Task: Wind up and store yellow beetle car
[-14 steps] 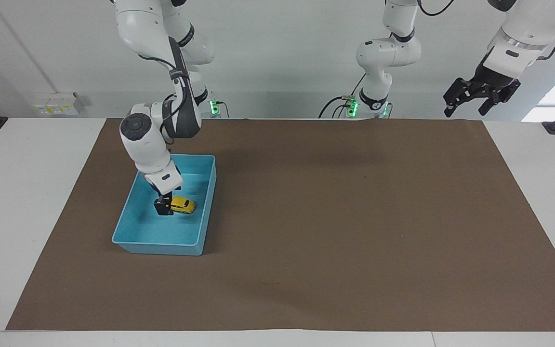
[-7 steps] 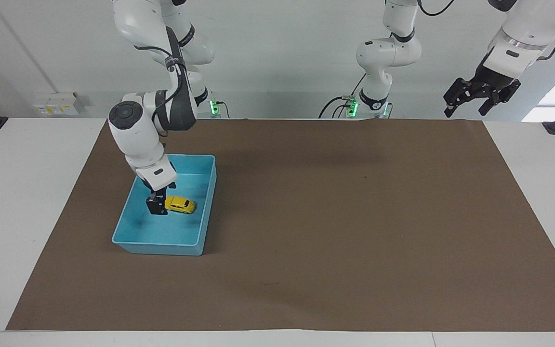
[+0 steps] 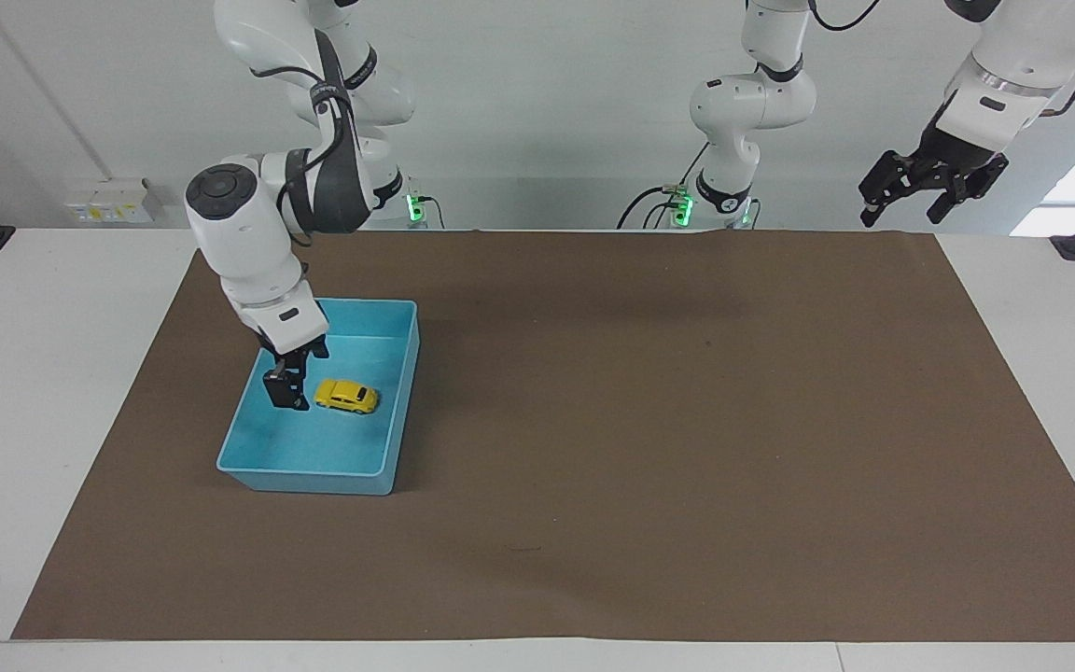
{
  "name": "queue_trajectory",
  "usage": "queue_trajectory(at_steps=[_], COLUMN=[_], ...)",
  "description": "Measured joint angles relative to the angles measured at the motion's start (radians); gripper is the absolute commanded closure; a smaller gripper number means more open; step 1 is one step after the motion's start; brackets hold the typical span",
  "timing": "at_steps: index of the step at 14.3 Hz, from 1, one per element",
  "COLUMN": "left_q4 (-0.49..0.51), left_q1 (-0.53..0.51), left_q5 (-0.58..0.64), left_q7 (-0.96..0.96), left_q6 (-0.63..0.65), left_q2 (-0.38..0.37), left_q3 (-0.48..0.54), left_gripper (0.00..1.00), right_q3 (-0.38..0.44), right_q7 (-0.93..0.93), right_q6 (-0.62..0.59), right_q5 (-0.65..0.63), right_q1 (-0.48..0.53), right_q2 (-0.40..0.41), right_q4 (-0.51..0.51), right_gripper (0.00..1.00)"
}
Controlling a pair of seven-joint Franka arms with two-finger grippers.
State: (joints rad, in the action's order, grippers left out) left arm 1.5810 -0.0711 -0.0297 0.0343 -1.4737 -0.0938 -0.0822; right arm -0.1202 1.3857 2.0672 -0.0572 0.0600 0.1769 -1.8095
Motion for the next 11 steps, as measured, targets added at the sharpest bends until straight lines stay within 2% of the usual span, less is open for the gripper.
queue_trajectory(at_steps=[5, 11], left_q4=[0.0, 0.0], left_q1=[0.0, 0.0], left_q5=[0.0, 0.0], left_q7=[0.0, 0.0], left_q6=[0.0, 0.0], left_q2=[0.0, 0.0], left_q3=[0.0, 0.0], left_gripper=[0.0, 0.0], right_q3=[0.003, 0.018], right_q7=[-0.022, -0.157], right_q6=[-0.025, -0.096], right_q5=[0.012, 0.012], right_q1=[0.001, -0.005], right_q2=[-0.045, -0.152], right_q4=[0.016, 0.022], right_gripper=[0.0, 0.0])
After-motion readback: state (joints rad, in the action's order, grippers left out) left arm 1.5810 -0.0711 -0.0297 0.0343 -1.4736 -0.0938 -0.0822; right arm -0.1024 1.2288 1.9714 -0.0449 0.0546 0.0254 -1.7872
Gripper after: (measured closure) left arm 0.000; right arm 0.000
